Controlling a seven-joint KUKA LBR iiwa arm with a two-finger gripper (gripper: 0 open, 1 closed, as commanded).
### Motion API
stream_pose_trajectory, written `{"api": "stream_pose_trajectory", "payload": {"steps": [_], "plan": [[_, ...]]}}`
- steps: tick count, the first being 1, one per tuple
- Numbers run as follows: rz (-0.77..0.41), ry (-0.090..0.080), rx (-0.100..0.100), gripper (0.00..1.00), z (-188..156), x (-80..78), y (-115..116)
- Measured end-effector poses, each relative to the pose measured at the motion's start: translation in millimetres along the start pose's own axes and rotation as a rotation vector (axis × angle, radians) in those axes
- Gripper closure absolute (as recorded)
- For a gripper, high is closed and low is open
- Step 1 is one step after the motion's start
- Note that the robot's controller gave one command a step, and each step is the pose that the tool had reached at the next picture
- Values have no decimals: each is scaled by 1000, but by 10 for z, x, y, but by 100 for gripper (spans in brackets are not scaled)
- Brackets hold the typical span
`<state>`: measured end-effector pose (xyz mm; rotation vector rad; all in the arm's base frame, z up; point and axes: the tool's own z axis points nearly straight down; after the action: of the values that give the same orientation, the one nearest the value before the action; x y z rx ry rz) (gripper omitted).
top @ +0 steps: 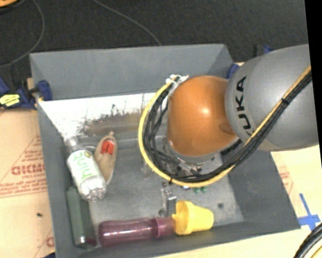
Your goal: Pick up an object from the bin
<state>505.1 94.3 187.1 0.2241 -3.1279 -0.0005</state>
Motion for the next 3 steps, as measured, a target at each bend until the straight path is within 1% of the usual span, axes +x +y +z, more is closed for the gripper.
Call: {"api": "stream_pose_trajectory", "payload": {"steps": [1,2,3], "plan": [[109,-4,-2,0,-871,136,-350],[59,-9,1,0,-484,144,-486],[41,-3,0,0,-81,366,-828]]}}
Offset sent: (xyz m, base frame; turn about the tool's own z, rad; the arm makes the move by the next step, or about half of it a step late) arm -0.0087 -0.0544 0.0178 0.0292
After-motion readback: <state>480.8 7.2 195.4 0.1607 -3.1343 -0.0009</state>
